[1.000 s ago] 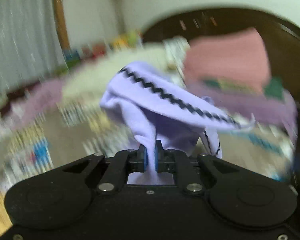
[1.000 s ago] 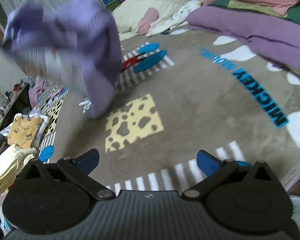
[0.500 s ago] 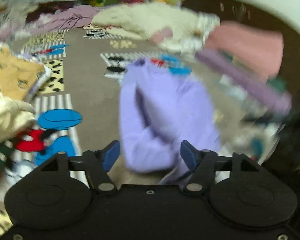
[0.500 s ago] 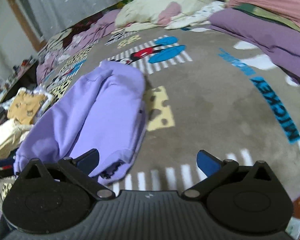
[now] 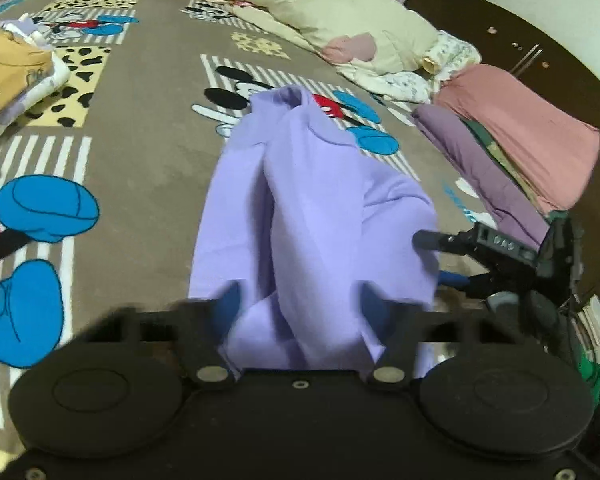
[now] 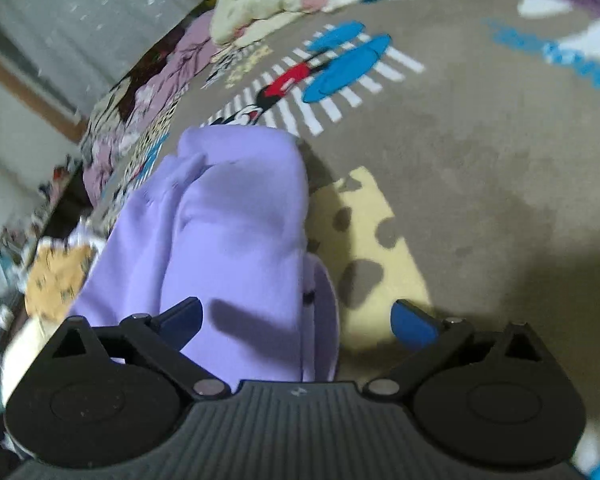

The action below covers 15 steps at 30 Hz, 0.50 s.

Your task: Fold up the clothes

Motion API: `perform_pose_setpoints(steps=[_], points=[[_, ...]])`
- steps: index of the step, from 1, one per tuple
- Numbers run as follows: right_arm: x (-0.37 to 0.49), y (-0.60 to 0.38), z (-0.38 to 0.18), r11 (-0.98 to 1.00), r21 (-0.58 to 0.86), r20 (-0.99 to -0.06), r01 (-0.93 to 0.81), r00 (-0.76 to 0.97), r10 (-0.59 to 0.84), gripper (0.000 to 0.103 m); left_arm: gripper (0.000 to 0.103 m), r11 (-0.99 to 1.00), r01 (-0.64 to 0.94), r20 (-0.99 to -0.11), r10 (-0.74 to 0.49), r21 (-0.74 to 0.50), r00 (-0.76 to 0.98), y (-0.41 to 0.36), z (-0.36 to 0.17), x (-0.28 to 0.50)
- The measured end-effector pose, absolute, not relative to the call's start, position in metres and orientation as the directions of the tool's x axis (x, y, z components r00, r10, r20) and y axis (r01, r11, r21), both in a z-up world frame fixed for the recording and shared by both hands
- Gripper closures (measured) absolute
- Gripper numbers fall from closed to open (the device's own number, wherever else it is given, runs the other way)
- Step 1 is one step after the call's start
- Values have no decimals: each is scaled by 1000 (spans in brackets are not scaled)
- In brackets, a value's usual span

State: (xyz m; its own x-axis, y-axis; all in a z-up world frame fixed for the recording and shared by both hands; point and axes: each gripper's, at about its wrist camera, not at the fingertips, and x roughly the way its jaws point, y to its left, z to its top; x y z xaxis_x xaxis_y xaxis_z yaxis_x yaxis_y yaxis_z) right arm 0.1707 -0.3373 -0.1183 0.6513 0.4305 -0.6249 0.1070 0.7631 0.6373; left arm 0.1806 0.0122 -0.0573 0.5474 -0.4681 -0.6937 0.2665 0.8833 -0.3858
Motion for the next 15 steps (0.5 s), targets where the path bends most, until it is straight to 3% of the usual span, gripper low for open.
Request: perform_pose_setpoints(steps=[2, 3, 4, 6, 7, 9, 15], points=[[178, -333, -119, 756, 651, -608, 71, 645, 463, 13, 88, 888, 248, -698, -459, -388, 550, 15, -64, 178], [181, -331, -119, 746, 664, -597, 51, 636, 489, 44, 93, 885, 240, -695, -463, -399, 551, 20, -66, 175], [183, -330, -118, 730, 683, -583, 33, 626, 517, 63, 96, 884, 226, -691, -462, -408, 556, 25, -68, 171], [182, -329, -113, 716, 698, -559, 15, 635, 533, 66, 99, 878, 189, -677, -462, -440, 573, 39, -69, 164], [179, -329, -107, 708, 706, -542, 2, 645, 539, 76, 99, 871, 175, -670, -469, -459, 576, 44, -68, 162], [172, -329, -97, 692, 722, -505, -25, 664, 551, 82, 100, 857, 151, -652, -478, -493, 589, 54, -63, 158], [152, -327, -41, 658, 743, -391, -121, 720, 574, 86, 101, 749, 118, -490, -535, -652, 688, 86, -20, 147]])
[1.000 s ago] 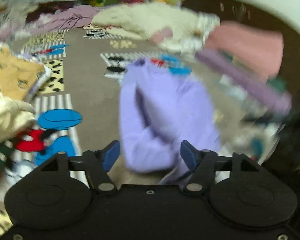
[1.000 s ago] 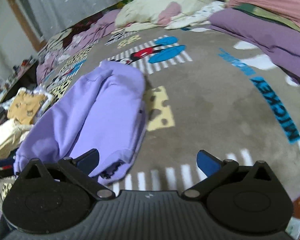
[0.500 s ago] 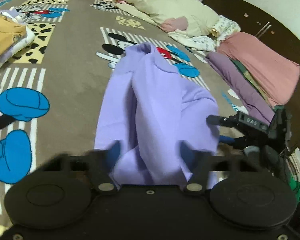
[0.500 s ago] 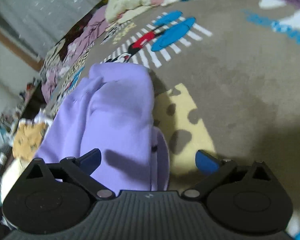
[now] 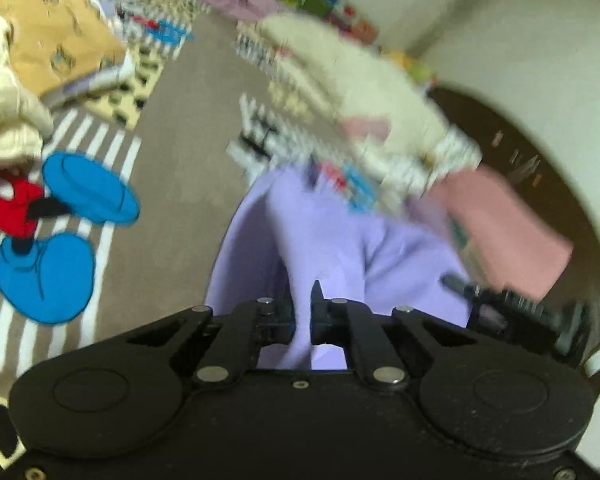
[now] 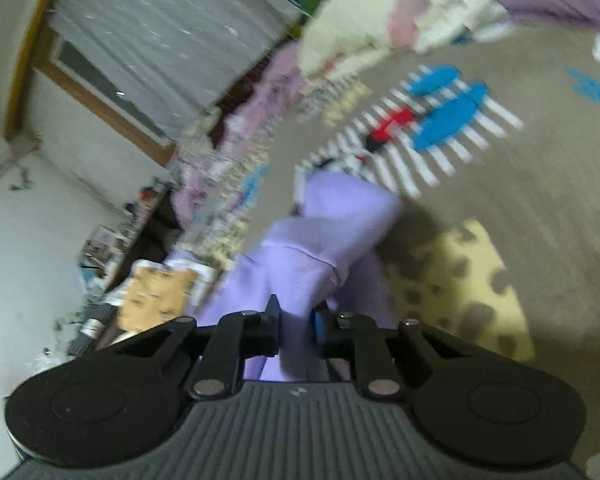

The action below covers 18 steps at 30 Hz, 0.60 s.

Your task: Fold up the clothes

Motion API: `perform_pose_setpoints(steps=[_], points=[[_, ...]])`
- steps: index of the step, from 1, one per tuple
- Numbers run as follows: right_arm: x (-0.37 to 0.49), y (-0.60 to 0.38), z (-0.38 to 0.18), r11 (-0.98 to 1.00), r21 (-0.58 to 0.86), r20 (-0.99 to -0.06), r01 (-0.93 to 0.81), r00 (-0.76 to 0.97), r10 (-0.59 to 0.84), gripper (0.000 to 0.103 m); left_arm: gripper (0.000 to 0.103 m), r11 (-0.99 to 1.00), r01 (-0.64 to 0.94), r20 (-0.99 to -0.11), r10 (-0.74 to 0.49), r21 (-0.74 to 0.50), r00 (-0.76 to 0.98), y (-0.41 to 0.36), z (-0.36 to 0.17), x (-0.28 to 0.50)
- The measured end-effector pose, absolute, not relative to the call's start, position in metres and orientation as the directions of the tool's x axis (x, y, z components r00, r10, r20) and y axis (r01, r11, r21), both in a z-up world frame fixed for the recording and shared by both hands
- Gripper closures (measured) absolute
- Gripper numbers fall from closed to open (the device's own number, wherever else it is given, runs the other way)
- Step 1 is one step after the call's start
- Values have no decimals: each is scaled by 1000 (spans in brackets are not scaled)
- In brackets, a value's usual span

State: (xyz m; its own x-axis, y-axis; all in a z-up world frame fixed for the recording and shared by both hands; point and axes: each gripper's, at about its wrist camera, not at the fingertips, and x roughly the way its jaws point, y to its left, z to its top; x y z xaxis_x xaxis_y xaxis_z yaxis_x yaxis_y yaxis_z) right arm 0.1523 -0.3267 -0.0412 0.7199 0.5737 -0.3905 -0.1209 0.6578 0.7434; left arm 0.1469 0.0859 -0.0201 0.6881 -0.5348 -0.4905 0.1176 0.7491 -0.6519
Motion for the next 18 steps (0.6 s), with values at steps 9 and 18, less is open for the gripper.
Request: perform_pose_setpoints(steps=[9, 18], points=[[100, -359, 68, 638, 750, -269, -178, 799, 539, 87, 101, 594, 195, -242, -574, -780, 782, 111, 76, 98], [89, -392, 102, 619, 778, -295, -107, 808, 510, 87, 101, 616, 167, -248, -529, -770, 812, 123, 112, 138]])
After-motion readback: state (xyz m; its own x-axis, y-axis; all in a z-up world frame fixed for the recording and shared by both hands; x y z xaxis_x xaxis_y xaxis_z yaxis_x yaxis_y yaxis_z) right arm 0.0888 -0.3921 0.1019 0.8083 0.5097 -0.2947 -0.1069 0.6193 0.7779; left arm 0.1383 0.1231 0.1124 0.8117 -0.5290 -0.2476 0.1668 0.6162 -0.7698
